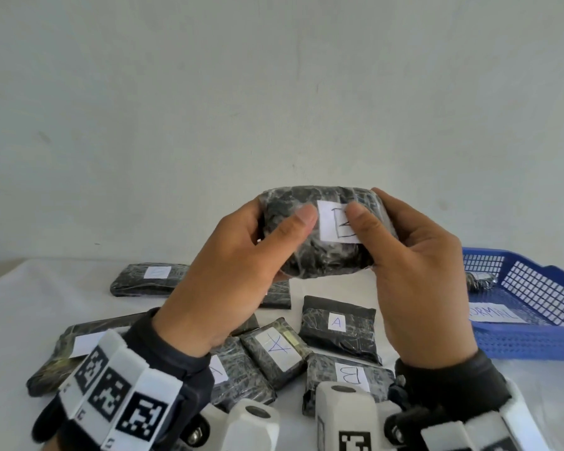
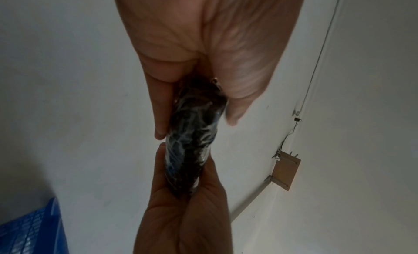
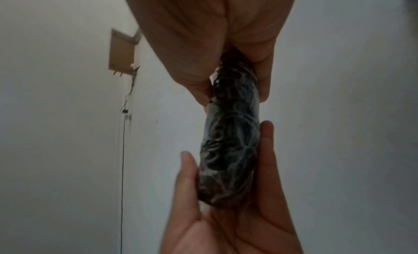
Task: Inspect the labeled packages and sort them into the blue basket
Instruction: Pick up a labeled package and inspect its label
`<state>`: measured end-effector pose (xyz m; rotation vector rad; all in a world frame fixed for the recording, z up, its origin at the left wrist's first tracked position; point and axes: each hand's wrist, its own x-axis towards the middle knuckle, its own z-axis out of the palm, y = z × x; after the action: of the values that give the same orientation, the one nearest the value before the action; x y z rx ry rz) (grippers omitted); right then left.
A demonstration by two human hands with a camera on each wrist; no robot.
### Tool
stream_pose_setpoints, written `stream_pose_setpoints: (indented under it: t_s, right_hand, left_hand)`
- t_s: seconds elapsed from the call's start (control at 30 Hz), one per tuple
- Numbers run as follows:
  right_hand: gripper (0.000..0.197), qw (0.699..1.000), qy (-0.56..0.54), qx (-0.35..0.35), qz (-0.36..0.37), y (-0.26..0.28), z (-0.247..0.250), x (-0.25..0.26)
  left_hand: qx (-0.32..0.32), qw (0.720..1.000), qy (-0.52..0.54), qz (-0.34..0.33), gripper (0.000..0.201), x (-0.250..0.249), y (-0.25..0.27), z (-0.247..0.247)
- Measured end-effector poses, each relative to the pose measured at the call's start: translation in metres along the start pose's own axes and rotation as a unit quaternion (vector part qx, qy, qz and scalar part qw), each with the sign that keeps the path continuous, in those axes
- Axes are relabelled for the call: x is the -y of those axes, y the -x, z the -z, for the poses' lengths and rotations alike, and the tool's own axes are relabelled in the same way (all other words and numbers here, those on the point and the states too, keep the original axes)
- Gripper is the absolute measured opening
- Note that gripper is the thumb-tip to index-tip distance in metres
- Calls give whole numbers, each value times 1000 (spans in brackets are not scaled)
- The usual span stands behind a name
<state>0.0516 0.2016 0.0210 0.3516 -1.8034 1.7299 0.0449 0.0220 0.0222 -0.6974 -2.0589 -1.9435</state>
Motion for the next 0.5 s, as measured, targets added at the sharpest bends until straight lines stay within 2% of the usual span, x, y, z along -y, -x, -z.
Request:
stream_pose_setpoints:
  t_s: [0.07,0.13,0.2,0.27,0.33,0.43,0.5]
  right_hand:
    - [32,998,-49,13,-22,-1,2,-2]
    - [51,996,-68,47,-37,-2,1,-2]
    - [53,995,-69,67,-38,-3,2,-3]
    - [49,994,-81,62,-46,-4,4,-1]
    - [61,994,-84,51,-49,-4,6,-2]
    - [69,995,-36,83,-29,-3,7,-4]
    - [57,995,-40,91,-26,-2,6,-8]
  left_hand:
    - [2,999,38,15,29,1,-1,1]
    - [-13,996,88,29,40,0,-2,3]
    - [-17,993,112,34,49,-3,-2,4]
    - [-19,991,127,36,63,-5,-1,5]
    - [-41,986,153,45,72,-4,-2,4]
    - [-42,980,182,73,48,-3,-4,1]
    - [-23,977,190,91,44,-2,-3,2]
